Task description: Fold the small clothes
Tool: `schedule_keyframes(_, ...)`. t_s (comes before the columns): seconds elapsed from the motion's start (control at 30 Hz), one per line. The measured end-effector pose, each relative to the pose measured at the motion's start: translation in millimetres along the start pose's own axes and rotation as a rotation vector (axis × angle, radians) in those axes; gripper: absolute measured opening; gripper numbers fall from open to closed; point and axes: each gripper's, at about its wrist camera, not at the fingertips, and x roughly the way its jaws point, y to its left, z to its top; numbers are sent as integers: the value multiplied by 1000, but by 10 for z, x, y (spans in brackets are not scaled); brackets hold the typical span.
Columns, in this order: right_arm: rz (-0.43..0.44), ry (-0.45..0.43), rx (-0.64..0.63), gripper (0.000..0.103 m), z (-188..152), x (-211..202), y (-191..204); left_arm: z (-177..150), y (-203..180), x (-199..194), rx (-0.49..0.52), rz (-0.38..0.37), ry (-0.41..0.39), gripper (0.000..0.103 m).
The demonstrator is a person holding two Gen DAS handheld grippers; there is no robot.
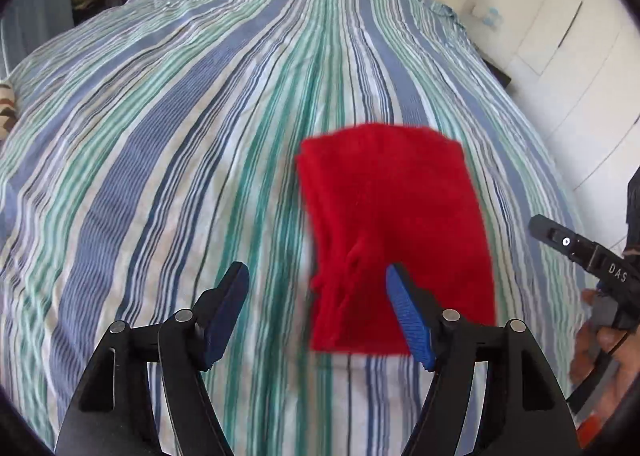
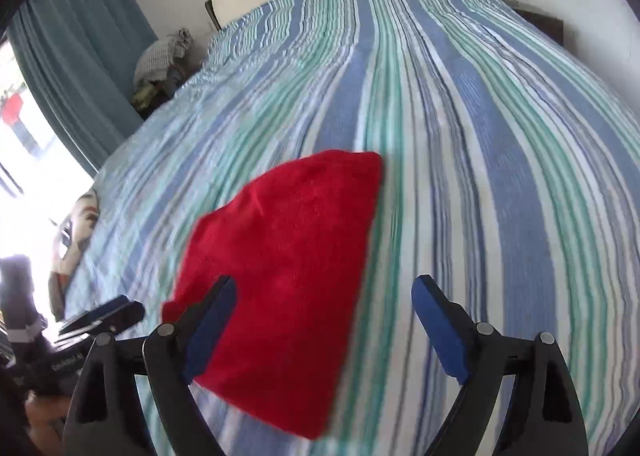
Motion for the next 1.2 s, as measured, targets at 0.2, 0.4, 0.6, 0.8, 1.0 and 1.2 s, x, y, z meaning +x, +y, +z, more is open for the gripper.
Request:
schedule_keyframes(0.2, -118, 21, -132, 90, -748, -703, -70, -663, -327, -681, 132, 238, -120, 98)
schedule_keyframes(0.4, -113, -39, -184, 96, -1200, -1542, 212, -822, -597, -1242, 137, 334, -176, 99)
schedule_keyframes(0.6, -100, -66, -233, 98, -1367, -1990, 483, -951, -746, -1546, 151, 330, -167, 100)
schedule_keyframes(0.8, -104, -74, -238, 99, -1421, -2148, 588, -1111, -841, -1694, 142, 393, -171, 100)
schedule_keyframes(1.0, -80, -33, -217, 99, -1529, -2381, 677, -1317, -889, -1901, 111, 351, -32, 99)
schedule_keyframes(1.2, -52, 53, -256, 99, -1941, -2771, 900, -1767, -1018, -2374, 185, 366, 7, 99)
